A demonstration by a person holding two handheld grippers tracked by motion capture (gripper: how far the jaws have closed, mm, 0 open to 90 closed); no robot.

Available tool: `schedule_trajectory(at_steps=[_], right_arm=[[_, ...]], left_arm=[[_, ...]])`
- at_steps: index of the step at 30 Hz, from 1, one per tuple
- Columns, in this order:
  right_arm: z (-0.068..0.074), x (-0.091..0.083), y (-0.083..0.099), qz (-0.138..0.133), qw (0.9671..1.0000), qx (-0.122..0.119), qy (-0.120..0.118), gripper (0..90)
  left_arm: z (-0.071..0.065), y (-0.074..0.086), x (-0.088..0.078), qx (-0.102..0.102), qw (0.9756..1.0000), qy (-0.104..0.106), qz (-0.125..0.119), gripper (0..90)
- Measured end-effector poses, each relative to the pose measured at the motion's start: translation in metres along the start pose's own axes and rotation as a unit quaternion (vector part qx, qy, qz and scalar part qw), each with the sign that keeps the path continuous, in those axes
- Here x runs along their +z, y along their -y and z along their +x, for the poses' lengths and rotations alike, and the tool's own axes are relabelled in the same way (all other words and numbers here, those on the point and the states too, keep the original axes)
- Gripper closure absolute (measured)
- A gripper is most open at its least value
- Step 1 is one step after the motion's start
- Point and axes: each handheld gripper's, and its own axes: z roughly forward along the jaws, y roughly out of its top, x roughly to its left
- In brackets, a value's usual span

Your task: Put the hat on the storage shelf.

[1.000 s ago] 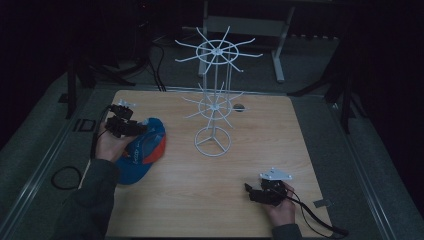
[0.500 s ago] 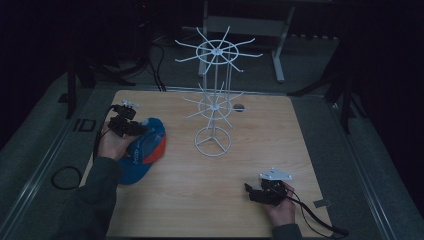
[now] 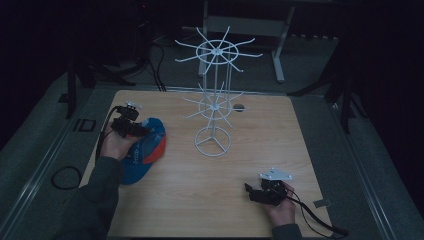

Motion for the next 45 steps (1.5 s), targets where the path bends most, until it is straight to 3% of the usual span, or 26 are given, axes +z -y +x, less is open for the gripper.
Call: schedule_trajectory(at_steps=[26, 28, 32, 35, 45], right_arm=[[0.000, 0.000, 0.000, 0.000, 1.0000, 0.000, 0.000, 24.4], [0.000, 0.000, 0.000, 0.000, 1.0000, 0.000, 0.000, 24.4], [0.000, 0.000, 0.000, 0.000, 1.0000, 0.000, 0.000, 24.4], [0.000, 0.000, 0.000, 0.000, 1.0000, 0.001, 0.000, 24.4], [0.000, 0.000, 0.000, 0.000, 1.0000, 0.000, 0.000, 24.4]], left_arm=[[0.006, 0.006, 0.033, -0.001, 0.9972, 0.001, 0.075, 46.5], [0.005, 0.007, 0.034, -0.002, 0.9967, -0.002, 0.081, 50.9], [0.007, 0.007, 0.032, -0.007, 0.9964, -0.010, 0.084, 72.4], [0.007, 0.007, 0.028, 0.001, 0.9964, -0.015, 0.083, 85.2], [0.010, 0.006, 0.011, 0.005, 0.9982, -0.022, 0.056, 88.7]])
